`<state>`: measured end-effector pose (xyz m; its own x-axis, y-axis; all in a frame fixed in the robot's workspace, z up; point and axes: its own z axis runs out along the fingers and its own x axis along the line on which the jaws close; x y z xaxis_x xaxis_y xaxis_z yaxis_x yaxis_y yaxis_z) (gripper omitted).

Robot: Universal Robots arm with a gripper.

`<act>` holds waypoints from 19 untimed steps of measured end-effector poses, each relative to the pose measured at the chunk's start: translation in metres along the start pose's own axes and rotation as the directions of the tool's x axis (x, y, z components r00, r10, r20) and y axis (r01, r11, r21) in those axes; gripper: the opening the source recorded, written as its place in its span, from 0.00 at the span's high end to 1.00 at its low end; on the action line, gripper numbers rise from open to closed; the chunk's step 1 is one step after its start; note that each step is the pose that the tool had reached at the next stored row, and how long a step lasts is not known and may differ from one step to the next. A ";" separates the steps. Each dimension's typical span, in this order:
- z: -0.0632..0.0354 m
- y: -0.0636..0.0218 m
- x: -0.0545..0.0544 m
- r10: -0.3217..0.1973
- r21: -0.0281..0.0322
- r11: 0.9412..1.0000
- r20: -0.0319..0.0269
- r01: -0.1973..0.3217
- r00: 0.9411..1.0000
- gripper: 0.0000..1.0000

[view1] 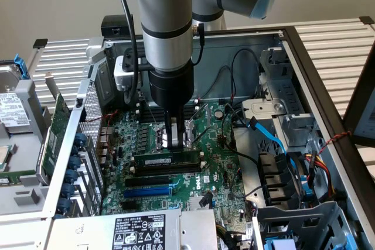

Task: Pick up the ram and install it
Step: 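Insert the ram into the slot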

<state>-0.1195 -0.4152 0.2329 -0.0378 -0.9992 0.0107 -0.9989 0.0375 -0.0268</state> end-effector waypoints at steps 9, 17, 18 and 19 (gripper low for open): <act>0.0009 0.0001 0.000 0.004 0.000 1.000 0.000 -0.004 1.000 0.88; 0.0014 0.0001 0.002 0.005 0.000 1.000 0.003 -0.005 1.000 0.88; 0.0016 0.0001 0.002 0.005 0.000 1.000 0.004 -0.005 1.000 0.88; 0.0018 0.0000 0.002 0.005 0.000 1.000 0.005 -0.005 1.000 0.88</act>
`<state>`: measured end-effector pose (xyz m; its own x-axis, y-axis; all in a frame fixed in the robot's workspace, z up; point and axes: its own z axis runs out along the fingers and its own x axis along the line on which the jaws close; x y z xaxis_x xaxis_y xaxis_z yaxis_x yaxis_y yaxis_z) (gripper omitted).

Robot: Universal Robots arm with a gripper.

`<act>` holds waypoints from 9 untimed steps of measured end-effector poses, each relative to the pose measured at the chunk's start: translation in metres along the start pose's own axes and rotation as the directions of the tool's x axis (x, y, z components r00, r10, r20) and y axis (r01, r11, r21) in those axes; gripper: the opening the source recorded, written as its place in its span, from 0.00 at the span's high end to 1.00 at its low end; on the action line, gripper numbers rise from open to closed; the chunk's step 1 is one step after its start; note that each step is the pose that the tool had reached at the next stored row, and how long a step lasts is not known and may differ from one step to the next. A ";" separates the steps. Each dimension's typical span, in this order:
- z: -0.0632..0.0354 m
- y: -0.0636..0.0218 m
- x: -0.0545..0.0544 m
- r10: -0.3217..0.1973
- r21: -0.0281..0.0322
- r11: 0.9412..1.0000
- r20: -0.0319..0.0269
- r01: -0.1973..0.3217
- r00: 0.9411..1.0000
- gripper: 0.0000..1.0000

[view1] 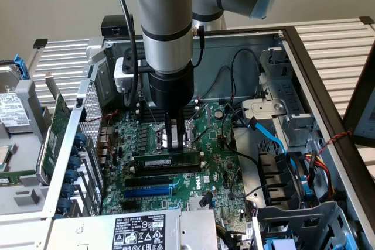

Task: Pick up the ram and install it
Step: 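Insert the ram into the slot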

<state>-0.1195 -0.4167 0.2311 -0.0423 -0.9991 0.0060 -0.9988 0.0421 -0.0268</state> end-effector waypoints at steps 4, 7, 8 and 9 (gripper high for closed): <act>0.0008 0.0001 -0.001 0.000 0.000 1.000 0.002 0.000 1.000 0.88; 0.0012 0.0001 -0.001 0.001 0.000 1.000 0.003 -0.001 1.000 0.88; 0.0012 0.0001 -0.001 0.001 0.000 1.000 0.003 -0.001 1.000 0.88; 0.0012 0.0001 -0.001 0.001 0.000 1.000 0.003 -0.001 1.000 0.88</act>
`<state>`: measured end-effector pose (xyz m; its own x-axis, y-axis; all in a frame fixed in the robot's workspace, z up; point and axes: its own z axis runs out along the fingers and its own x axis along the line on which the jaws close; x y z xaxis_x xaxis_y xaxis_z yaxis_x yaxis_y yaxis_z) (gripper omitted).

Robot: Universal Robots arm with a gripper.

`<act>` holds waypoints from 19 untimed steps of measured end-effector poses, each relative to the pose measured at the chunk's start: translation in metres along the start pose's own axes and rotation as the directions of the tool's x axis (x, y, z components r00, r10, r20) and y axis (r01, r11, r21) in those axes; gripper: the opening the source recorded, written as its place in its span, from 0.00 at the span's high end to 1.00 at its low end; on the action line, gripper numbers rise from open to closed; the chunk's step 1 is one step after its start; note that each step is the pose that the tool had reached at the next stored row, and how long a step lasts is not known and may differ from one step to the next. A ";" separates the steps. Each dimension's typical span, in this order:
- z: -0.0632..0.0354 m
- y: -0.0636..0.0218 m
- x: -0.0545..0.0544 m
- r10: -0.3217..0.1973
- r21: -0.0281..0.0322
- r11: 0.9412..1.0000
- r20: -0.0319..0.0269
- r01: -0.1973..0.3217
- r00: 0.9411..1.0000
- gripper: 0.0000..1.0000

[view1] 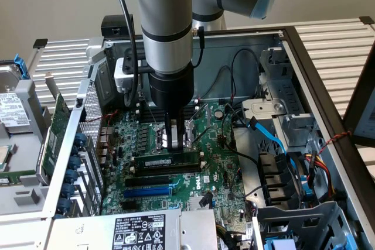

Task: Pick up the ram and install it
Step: 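Insert the ram into the slot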

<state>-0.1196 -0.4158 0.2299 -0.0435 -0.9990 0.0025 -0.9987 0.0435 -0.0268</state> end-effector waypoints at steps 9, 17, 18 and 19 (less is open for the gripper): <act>-0.0032 -0.0001 0.000 0.000 -0.002 1.000 -0.001 0.000 1.000 0.88; -0.0034 -0.0014 0.001 0.000 -0.002 1.000 -0.001 0.000 1.000 0.88; -0.0034 -0.0019 0.001 0.000 -0.003 1.000 -0.001 0.000 1.000 0.88; -0.0033 -0.0021 0.001 0.000 -0.003 1.000 -0.001 0.000 1.000 0.88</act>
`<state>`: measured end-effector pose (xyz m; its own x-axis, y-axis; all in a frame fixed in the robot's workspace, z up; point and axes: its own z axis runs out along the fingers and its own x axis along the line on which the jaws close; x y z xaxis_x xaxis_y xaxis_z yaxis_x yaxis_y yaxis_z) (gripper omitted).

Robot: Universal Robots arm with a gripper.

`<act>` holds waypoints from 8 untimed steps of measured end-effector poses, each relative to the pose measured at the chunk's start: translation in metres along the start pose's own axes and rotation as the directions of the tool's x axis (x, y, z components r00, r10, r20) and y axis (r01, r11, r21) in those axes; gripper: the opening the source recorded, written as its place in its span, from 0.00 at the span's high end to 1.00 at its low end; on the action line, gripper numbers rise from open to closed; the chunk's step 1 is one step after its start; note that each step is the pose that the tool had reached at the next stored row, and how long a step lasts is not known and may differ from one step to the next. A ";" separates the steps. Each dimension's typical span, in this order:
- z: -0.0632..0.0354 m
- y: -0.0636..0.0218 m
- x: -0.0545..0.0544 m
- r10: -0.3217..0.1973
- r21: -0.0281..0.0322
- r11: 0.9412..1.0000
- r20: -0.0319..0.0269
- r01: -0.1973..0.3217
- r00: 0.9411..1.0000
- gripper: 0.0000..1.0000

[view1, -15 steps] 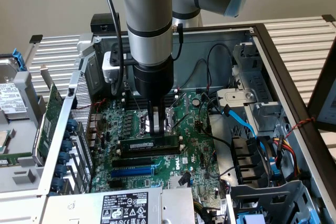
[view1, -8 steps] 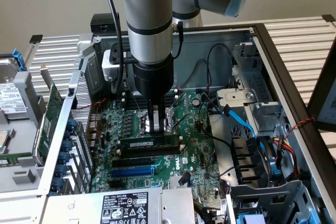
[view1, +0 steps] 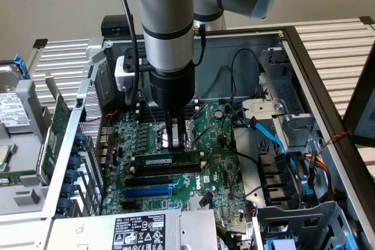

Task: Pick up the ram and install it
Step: 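Insert the ram into the slot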

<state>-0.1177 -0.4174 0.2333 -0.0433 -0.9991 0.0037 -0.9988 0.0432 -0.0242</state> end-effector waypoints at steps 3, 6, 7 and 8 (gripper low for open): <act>0.0001 0.0000 0.000 0.000 0.000 1.000 0.000 0.000 1.000 0.88; 0.0002 0.0003 0.000 0.001 0.000 1.000 0.000 -0.001 1.000 0.88; 0.0002 0.0005 0.000 0.001 0.000 1.000 0.000 -0.001 1.000 0.88; 0.0003 0.0005 0.000 0.001 0.000 1.000 0.000 -0.001 1.000 0.88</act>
<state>-0.1182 -0.4174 0.2330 -0.0445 -0.9990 0.0035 -0.9987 0.0444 -0.0242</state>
